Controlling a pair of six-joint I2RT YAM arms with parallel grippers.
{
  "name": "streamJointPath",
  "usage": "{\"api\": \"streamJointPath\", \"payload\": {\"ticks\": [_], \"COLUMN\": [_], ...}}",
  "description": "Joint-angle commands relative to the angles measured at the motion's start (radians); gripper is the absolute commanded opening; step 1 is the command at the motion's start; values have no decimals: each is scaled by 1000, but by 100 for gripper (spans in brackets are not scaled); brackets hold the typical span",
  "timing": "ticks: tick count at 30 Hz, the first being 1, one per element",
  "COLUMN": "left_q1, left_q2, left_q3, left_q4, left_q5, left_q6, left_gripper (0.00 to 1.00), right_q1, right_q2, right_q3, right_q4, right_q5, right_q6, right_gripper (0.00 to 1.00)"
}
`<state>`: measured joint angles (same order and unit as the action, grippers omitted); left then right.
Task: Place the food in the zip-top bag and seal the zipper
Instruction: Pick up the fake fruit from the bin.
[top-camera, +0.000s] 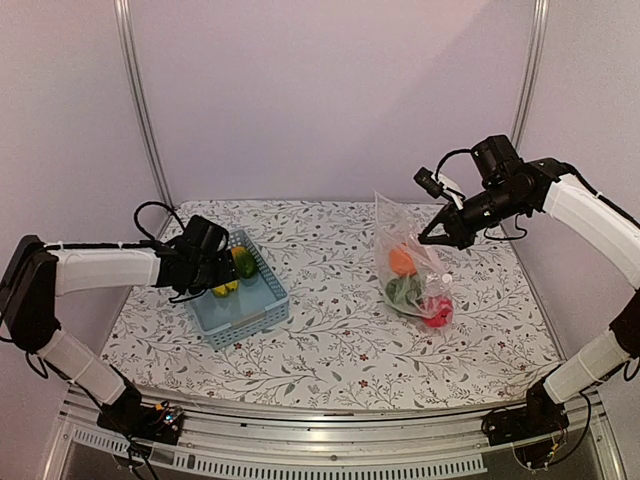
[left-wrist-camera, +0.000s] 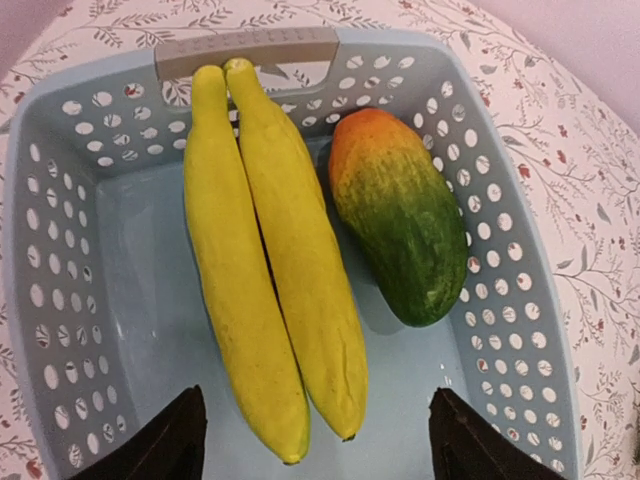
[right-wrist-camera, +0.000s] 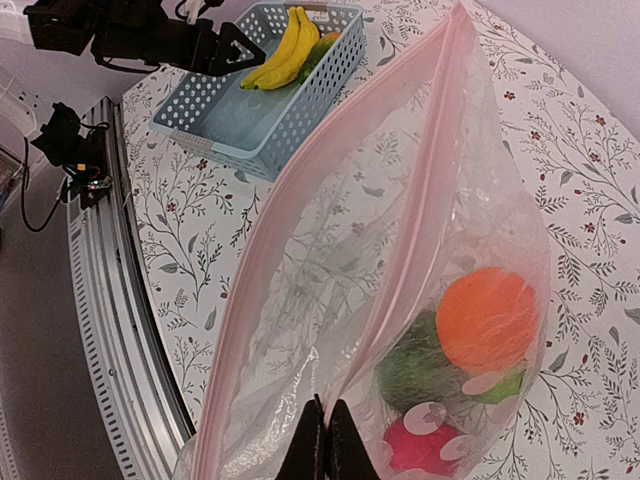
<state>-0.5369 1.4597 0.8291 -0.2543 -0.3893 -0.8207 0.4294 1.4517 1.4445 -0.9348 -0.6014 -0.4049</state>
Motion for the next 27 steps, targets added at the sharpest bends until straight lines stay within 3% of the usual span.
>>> {"api": "streamJointPath", "payload": {"ticks": [1,2,8,19,25,27], "left_q1": [3,8,30,44,-2,-13], "left_q2": [131,151,240,268,129,46], "left_q3": [55,64,98,116,74,47], "left_q4": [-51,-53,-23,-4,-60,-74], "left_q5": [32,36,35,22,18,26], "left_q6": [-52,-58,-72,-32,-5,5], "left_gripper": [92,99,99,67,46,43], "right_q1": [2,2,2,2,2,3], "right_q2": [5,3,-19,-20,-16,-12], "right_q3": [9,6,-25,-26,-26,-24], "right_q4": [-15,-15,-7,-5,-3,-3], "right_q5": [-9,-9,-11,-18,-15,-16], "right_q6": [-3,-4,-5,-8,-12,-12], "right_gripper": [0,0,0,0,0,0]}}
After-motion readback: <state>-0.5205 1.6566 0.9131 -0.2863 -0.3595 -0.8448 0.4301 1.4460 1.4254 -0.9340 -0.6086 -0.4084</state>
